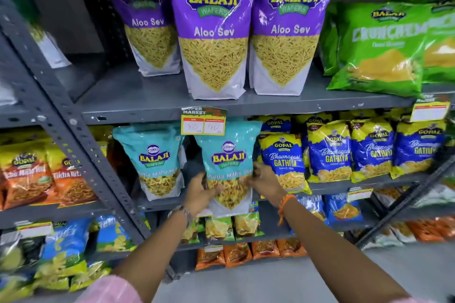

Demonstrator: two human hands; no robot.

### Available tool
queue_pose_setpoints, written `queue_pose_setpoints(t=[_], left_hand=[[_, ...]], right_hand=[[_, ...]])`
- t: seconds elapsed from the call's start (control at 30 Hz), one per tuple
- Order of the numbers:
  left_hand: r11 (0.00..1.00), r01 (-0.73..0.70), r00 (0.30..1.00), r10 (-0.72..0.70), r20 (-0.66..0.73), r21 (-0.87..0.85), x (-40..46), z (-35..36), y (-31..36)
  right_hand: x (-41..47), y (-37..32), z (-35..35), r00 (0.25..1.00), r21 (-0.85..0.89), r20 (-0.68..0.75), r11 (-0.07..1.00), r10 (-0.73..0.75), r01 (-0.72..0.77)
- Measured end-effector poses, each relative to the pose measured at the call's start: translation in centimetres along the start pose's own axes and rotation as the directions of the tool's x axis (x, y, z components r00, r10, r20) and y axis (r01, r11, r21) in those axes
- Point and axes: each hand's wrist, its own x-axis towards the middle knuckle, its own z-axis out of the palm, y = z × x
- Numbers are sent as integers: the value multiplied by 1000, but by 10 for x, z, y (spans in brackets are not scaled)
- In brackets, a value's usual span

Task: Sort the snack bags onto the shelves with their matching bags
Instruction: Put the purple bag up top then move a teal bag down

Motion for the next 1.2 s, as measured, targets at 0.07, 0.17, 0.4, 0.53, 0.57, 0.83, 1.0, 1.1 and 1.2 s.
queue_pose_setpoints(t=[0.07, 0.17, 0.4, 0.53, 0.57, 0.83, 1.0, 1.1, 1.2], left_hand=[[1000, -7, 999, 7, -34, 12, 19, 0, 7], [998, -10, 997, 16, -78, 68, 45, 1, 11], [991, 0, 990, 18, -137, 133, 80, -2, -10], [990, -10, 991, 29, -133, 143, 87, -1, -23], [990, -16, 990, 35, -134, 141, 89, -1, -26], [993, 20, 998, -13, -58, 115, 98, -3, -26], [991, 21, 998, -14, -56, 130, 92, -7, -26], [991, 18, 996, -6, -92, 134, 85, -6, -18], [999, -14, 986, 20, -165, 39, 58, -10, 0]], right_hand=[[21, -5, -3, 1000, 1, 2, 1000, -12, 12], [46, -8, -2, 999, 13, -22, 999, -31, 31], [78, 8, 6, 998, 20, -40, 999, -46, 47], [81, 15, 10, 998, 29, -49, 998, -46, 48], [82, 19, 10, 998, 24, -48, 999, -45, 47], [86, 21, 10, 998, 58, -59, 998, -33, 36], [84, 23, 9, 999, 40, -31, 999, -11, 12], [76, 10, 6, 1000, -32, -11, 999, -11, 10], [50, -8, -3, 995, -55, -83, 997, -58, 53]])
